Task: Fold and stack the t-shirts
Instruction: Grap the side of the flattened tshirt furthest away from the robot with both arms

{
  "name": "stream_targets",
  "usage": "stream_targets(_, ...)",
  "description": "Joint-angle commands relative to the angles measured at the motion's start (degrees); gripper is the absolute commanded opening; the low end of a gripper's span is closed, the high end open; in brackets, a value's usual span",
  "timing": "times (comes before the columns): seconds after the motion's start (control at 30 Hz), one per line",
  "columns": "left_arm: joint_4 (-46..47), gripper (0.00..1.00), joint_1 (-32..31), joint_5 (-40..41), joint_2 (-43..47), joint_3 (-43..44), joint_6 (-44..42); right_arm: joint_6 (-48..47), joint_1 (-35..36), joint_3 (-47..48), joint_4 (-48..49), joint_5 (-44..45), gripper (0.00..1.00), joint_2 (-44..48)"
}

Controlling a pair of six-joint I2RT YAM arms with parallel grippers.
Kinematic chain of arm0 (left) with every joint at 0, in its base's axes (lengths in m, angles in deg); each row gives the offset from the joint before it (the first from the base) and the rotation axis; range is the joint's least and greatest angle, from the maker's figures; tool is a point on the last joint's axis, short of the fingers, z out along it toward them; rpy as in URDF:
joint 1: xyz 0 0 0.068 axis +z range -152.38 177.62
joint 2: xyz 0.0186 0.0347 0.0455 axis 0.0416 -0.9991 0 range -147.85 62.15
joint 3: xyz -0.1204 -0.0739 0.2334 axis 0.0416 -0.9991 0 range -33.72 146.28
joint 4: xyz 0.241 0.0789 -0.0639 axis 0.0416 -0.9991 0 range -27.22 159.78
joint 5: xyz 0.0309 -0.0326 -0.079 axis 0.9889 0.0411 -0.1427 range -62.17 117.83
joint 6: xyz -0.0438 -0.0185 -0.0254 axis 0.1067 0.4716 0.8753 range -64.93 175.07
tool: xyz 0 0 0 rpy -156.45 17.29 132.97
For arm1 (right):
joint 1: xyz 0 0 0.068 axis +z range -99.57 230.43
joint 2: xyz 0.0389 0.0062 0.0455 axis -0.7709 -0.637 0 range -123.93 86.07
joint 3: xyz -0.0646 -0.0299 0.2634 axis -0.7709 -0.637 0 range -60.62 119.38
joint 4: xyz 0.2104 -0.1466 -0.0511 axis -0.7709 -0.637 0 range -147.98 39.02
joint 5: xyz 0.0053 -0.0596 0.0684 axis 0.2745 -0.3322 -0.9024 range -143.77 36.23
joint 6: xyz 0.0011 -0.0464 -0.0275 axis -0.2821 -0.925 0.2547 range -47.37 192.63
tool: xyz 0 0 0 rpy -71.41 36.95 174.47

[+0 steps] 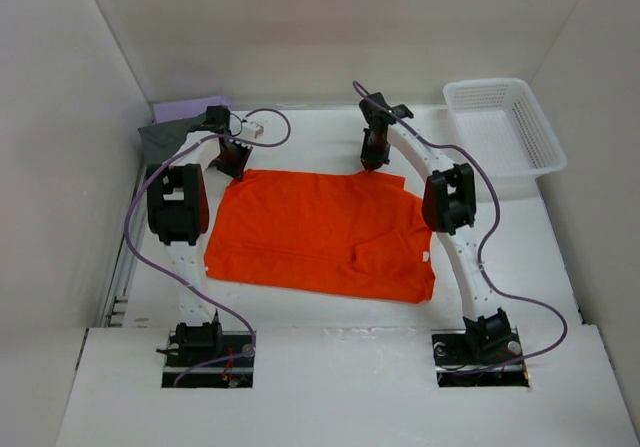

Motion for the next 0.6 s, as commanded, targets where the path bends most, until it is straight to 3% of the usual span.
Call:
stream_targets(0.0, -3.01, 0.05, 1.04, 0.32, 0.25, -3.45, -1.25, -0.06, 0.21, -2.23, -0.08, 1.81, 0.1, 3.22)
stream_targets(0.17, 0.68, 0.0, 1.22, 1.02, 5.42, -7.4, -3.0, -0.94, 1.44, -13.63, 5.54, 2.34, 0.04, 11.99)
stream_targets(0.3, 4.19, 0.0, 1.48, 1.37, 13.41, -13.02, -6.61, -0.15, 3.37, -30.4, 14.4, 3.74, 0.04, 24.81)
stream_targets(0.57, 13.95, 0.0, 0.61, 0.76, 30.73, -30.85, -12.76, 5.47, 9.17, -55.12, 27.07, 8.4, 0.03, 41.8)
